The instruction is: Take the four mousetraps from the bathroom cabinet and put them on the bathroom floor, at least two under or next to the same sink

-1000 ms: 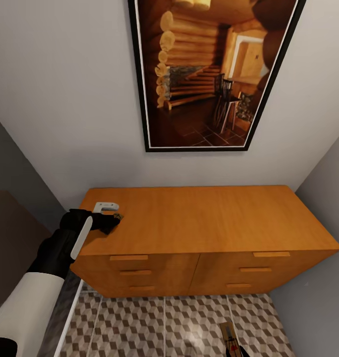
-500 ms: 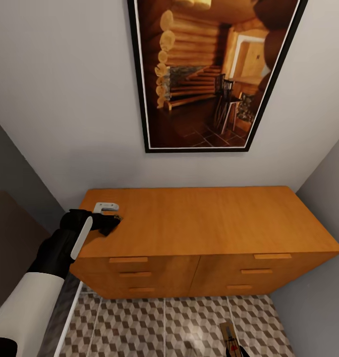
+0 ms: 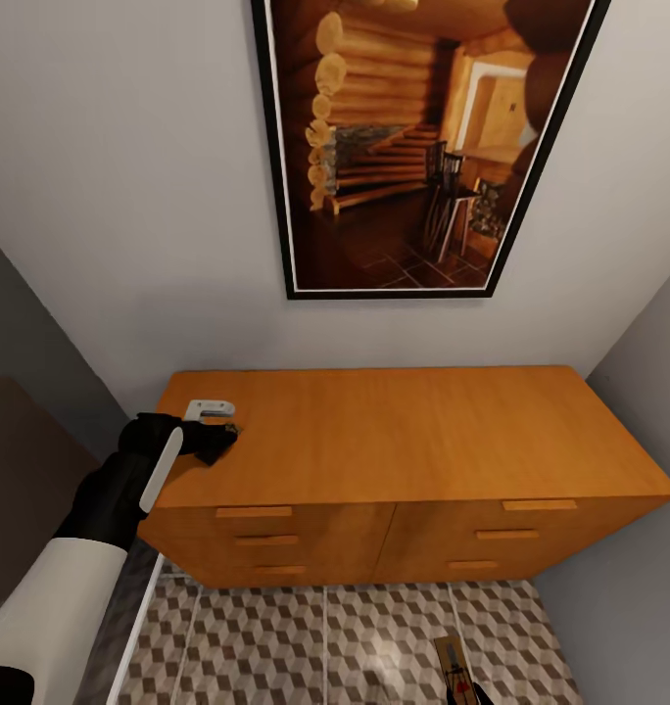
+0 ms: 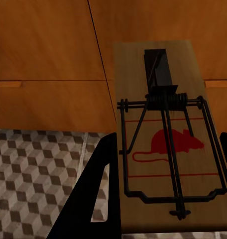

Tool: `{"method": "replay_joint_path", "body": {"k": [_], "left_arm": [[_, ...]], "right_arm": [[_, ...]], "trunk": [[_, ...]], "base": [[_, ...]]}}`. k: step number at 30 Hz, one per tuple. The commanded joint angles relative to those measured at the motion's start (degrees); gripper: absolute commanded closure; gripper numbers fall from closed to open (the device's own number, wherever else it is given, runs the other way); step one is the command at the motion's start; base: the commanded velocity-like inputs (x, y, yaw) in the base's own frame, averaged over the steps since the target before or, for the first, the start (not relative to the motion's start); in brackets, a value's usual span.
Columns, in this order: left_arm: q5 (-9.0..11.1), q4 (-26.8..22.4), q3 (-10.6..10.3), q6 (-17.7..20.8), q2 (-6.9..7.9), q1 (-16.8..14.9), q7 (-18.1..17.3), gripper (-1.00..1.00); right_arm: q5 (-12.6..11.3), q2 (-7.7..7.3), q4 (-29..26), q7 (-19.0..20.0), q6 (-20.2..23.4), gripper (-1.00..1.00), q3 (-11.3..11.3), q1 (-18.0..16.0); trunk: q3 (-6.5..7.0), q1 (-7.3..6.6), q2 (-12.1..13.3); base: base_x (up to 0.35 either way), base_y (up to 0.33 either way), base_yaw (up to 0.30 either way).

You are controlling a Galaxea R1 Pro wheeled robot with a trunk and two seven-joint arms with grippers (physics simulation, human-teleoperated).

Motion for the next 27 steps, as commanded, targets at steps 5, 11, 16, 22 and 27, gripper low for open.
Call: {"method": "replay_joint_path", "body": {"k": [5,11,16,22,27], "left_arm": [[0.1,0.2,-0.1,0.2,0.05,0.0,0.0,-1.00],[0.1,0.6,-0.1,0.2,0.05,0.0,0.0,-1.00],[0.1,0.9,-0.1,0.2,0.05,0.0,0.0,-1.00],[0.1,0.9,-0.1,0.2,0.05,0.0,0.0,-1.00],[0.1,1.0,-0.1,0.2,0.05,0.0,0.0,-1.00]], "right_arm": [[0.4,0.01,0.0,0.1,-0.1,1.00,-0.5,0.0],[0.4,0.01,0.0,0.1,-0.1,1.00,-0.5,0.0],[0.4,0.01,0.0,0.1,-0.1,1.00,-0.5,0.0],[0.4,0.01,0.0,0.1,-0.1,1.00,-0.5,0.0],[0.4,0.01,0.0,0.1,-0.1,1.00,-0.5,0.0]], "trunk": [[-0.10,0.03,-0.1],[-0.33,0.03,-0.1],[-0.64,0.03,-0.1],[-0.72,0.03,-0.1],[-0.74,0.03,-0.1]], "base": [[0.000,0.000,0.000],[0.000,0.000,0.000],[0.000,0.000,0.000],[0.000,0.000,0.000],[0.000,0.000,0.000]]}}
